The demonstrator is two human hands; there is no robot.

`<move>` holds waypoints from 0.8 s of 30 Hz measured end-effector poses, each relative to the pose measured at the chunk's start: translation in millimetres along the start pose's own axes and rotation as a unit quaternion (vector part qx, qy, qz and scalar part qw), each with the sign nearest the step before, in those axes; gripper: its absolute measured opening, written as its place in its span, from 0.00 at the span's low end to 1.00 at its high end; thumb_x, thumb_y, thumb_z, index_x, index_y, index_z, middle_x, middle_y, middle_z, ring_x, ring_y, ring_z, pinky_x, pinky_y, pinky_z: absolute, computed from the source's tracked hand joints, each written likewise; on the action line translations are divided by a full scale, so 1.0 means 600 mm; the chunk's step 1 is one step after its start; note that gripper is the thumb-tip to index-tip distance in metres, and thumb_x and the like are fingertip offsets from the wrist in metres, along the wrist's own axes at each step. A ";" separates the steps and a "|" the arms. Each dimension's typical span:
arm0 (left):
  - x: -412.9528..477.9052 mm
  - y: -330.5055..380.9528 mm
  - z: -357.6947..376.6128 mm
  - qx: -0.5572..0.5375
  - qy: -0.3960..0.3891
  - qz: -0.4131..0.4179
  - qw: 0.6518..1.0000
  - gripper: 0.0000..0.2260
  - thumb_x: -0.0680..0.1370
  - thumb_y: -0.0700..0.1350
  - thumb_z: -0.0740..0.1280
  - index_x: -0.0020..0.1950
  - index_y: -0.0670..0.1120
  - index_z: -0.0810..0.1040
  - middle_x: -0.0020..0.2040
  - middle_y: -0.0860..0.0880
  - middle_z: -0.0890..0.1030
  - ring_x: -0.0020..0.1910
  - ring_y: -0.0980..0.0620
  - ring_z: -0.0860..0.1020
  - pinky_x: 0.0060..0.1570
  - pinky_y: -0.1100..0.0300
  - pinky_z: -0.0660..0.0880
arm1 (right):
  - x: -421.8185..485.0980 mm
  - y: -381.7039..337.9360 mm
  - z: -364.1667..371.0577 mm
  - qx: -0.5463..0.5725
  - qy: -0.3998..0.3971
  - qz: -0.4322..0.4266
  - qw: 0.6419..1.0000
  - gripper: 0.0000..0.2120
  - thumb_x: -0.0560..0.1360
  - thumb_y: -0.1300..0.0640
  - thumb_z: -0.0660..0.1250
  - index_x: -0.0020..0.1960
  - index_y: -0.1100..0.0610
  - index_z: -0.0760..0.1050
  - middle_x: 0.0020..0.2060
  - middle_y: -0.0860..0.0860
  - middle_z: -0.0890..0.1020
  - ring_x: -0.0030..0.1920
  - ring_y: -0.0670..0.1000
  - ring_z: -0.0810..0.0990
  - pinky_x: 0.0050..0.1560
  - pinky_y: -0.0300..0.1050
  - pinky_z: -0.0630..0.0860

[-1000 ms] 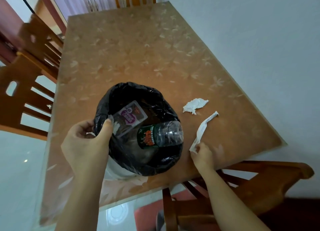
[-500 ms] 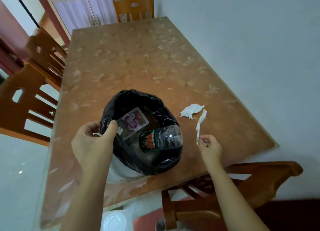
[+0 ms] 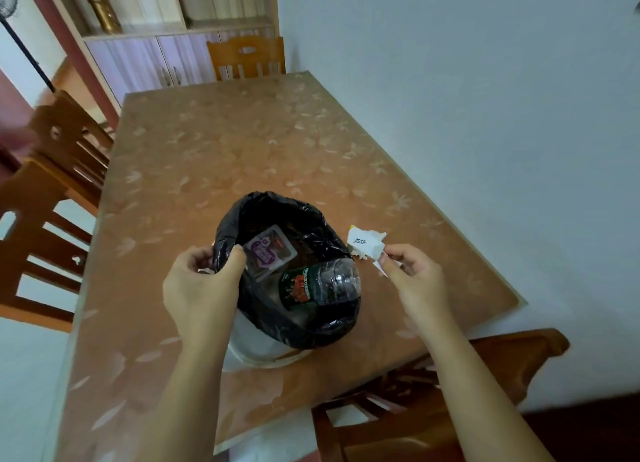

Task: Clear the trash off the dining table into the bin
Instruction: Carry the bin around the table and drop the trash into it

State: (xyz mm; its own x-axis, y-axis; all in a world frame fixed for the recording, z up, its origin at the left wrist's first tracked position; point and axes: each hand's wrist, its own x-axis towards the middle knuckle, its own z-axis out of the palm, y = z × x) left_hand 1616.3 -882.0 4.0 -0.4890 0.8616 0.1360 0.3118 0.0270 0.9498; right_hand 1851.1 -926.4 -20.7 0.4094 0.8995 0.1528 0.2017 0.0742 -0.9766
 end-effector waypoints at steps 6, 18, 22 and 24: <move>0.007 0.001 0.008 0.009 0.000 0.001 1.000 0.11 0.65 0.56 0.70 0.40 0.51 0.77 0.33 0.55 0.77 0.32 0.57 0.75 0.29 0.62 0.68 | 0.015 -0.044 0.024 0.053 -0.146 -0.027 0.988 0.13 0.71 0.65 0.66 0.40 0.47 0.81 0.38 0.40 0.83 0.39 0.40 0.79 0.40 0.33 0.77; 0.018 -0.004 -0.001 0.009 0.003 -0.017 1.000 0.12 0.64 0.56 0.70 0.41 0.49 0.78 0.33 0.53 0.78 0.32 0.55 0.76 0.32 0.59 0.72 | 0.039 -0.058 0.081 -0.064 -0.285 -0.058 0.955 0.13 0.72 0.59 0.66 0.38 0.41 0.77 0.36 0.34 0.79 0.37 0.37 0.75 0.40 0.29 0.69; 0.022 -0.003 -0.005 0.012 0.014 -0.017 1.000 0.14 0.65 0.55 0.71 0.43 0.47 0.78 0.34 0.54 0.78 0.33 0.56 0.76 0.35 0.58 0.72 | 0.046 -0.049 0.091 -0.109 -0.354 -0.048 0.928 0.12 0.71 0.57 0.68 0.37 0.39 0.78 0.38 0.36 0.77 0.42 0.44 0.76 0.45 0.39 0.73; 0.023 -0.004 -0.007 0.018 0.017 -0.014 1.000 0.11 0.67 0.52 0.72 0.42 0.47 0.78 0.34 0.55 0.77 0.33 0.56 0.76 0.35 0.58 0.71 | 0.046 -0.045 0.100 -0.125 -0.378 -0.047 0.916 0.10 0.71 0.56 0.68 0.37 0.40 0.78 0.38 0.36 0.77 0.42 0.47 0.76 0.46 0.41 0.73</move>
State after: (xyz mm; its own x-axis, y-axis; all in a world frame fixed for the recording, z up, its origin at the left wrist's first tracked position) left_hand 1605.5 -872.0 5.1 -0.5247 0.8428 0.1199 0.3259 0.0687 0.9429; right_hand 1803.4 -877.5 0.7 -0.3337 0.9427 -0.0066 0.4413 0.1501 -0.8847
